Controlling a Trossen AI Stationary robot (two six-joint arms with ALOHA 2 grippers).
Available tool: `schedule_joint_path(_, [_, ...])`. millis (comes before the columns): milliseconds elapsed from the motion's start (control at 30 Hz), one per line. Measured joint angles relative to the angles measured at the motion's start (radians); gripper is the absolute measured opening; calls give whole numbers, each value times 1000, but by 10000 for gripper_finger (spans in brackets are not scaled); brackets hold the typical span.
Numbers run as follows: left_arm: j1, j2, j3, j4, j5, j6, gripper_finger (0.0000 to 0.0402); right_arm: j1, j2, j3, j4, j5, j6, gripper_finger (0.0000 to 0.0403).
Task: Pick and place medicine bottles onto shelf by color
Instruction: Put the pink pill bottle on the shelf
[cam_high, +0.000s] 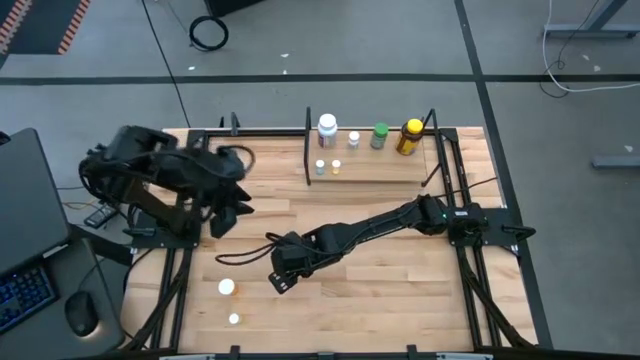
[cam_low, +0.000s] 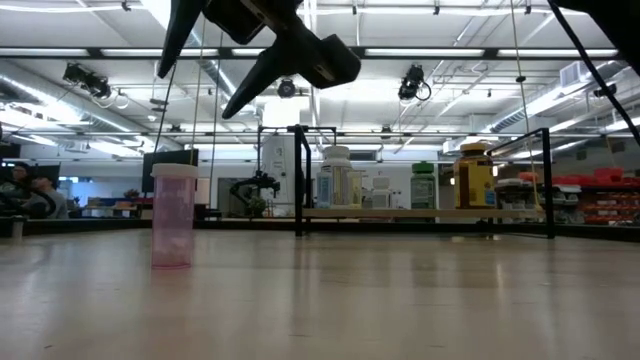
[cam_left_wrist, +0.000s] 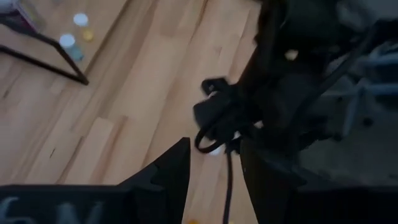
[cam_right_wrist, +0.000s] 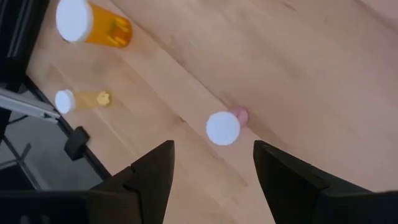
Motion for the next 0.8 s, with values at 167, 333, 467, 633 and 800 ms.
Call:
schedule_joint_path(167, [0,0,-97,-1,33,40,154,17,0,0,9,28,72,226])
schedule_joint_path(333, [0,0,-212,0,72,92,160,26,0,0,-4,41,122,226])
schedule_joint_path(467, [0,-2,-335,-1,136,103,160,44,0,0,-64,45,151,226])
schedule_joint_path(633, [-24,-2,-492,2,145,117,162,94,-1,0,-124,-4,156,226])
schedule_joint_path(800, [-84,-25,-645,112,147,171,161,162,-10,0,-195,3,158,226])
